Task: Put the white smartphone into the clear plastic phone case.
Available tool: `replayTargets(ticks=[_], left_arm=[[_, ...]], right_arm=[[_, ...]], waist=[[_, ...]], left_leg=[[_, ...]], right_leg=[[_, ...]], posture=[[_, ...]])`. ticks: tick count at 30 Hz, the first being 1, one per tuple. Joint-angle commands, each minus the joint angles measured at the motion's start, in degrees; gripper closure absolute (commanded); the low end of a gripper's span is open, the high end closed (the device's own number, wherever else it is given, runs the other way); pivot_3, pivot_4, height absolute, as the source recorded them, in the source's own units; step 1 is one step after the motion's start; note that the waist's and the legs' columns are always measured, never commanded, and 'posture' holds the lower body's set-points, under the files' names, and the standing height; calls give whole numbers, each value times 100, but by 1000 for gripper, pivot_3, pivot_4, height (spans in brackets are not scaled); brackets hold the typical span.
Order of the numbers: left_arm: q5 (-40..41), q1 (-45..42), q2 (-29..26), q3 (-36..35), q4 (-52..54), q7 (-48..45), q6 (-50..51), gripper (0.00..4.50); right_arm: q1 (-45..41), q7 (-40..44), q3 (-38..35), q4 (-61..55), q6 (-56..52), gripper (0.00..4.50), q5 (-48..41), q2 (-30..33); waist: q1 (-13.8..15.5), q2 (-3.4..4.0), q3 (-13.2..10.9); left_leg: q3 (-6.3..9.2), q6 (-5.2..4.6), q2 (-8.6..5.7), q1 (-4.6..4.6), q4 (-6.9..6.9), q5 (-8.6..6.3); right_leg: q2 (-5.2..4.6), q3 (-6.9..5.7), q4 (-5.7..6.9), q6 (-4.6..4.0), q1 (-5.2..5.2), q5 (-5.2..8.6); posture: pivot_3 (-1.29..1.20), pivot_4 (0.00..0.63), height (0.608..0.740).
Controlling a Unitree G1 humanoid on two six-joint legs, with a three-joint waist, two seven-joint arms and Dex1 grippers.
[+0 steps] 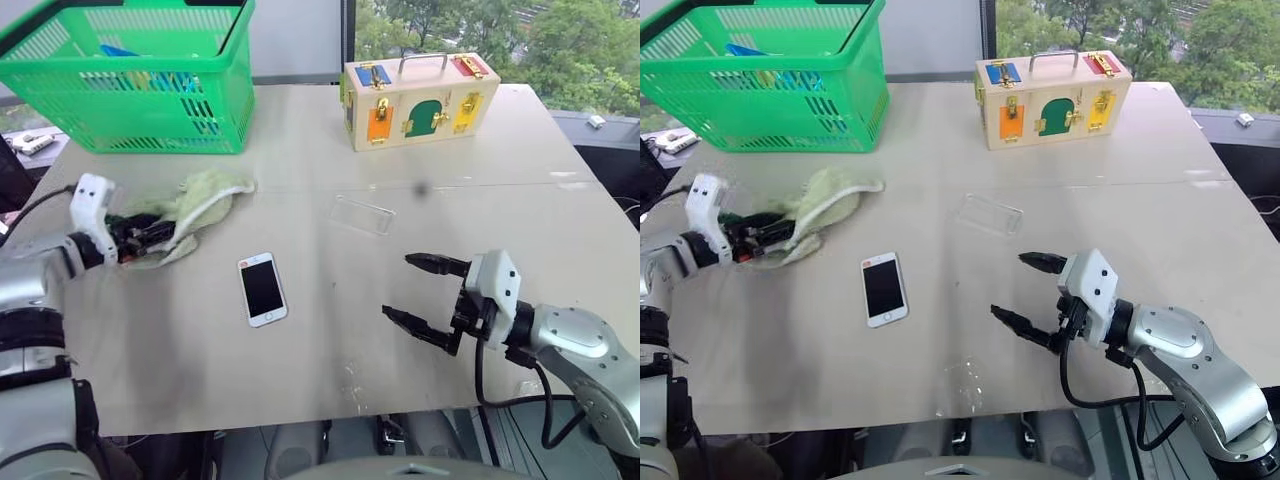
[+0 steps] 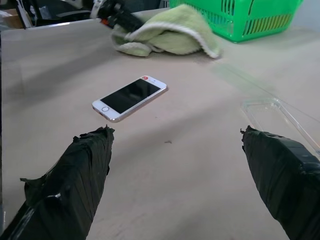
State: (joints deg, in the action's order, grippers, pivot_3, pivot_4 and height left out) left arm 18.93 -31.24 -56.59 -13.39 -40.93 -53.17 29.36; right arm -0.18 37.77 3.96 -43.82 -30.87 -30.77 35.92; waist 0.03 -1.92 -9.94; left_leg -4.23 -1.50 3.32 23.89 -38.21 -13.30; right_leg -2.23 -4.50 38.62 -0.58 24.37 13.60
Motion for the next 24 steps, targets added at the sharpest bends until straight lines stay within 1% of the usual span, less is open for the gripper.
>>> replayTargets(ticks=[1,3,8,12,14,16,20,22,24], left_arm=[[-205,-64,-280,-366,-548,730,40,1628],[-111,-108,-257,-627,-720,1068,-3,1628],[221,-169,-139,-1269,-704,1594,72,1628],[770,-235,5,-1935,-405,1649,164,1628],[1011,-109,25,-1986,-21,1299,496,1628],[1420,118,21,-1996,471,777,1182,1628],[1769,863,-13,-1818,1595,-124,1538,1628],[2008,1302,-53,-1691,2403,-681,1658,1628],[2132,1598,-83,-1551,2989,-973,1764,1628]], right_arm=[[-66,57,-56,-98,156,0,-26,-17],[-83,91,-38,-67,163,0,-19,-25],[-135,146,-43,-18,145,0,-46,-39],[-157,187,-49,14,152,0,-43,-34],[-162,204,-51,17,150,0,-54,-39],[-167,215,-52,24,152,0,-54,-43],[-192,234,-57,43,153,0,-59,-49],[-209,246,-63,46,145,0,-68,-42],[-221,256,-70,46,133,0,-80,-34]], waist=[[2,0,0],[3,-1,1],[75,-9,5],[91,-11,7],[86,-20,9],[76,-22,10],[30,-19,8],[11,-19,8],[20,-17,7]], left_leg=[[0,0,0,0,0,0],[0,0,1,-2,0,0],[3,0,0,-4,-3,0],[3,0,-4,-1,-3,0],[2,0,-4,1,-4,0],[3,1,-4,1,-5,0],[-3,1,-4,-4,-4,0],[-3,1,-2,-4,-2,0],[-1,2,-2,-2,-1,0]], right_leg=[[0,-1,1,0,1,0],[-4,-1,3,0,1,0],[-11,-4,14,-1,1,0],[-18,-8,12,-1,0,0],[-19,-8,12,-1,0,0],[-20,-10,13,-1,0,0],[-21,-3,14,-1,1,0],[-22,-5,17,-2,3,0],[-25,-6,16,-5,5,2]], posture=[[0,150,740],[0,150,740],[0,150,740],[0,150,740],[0,150,740],[0,150,740],[0,150,740],[0,150,740],[0,150,740]])
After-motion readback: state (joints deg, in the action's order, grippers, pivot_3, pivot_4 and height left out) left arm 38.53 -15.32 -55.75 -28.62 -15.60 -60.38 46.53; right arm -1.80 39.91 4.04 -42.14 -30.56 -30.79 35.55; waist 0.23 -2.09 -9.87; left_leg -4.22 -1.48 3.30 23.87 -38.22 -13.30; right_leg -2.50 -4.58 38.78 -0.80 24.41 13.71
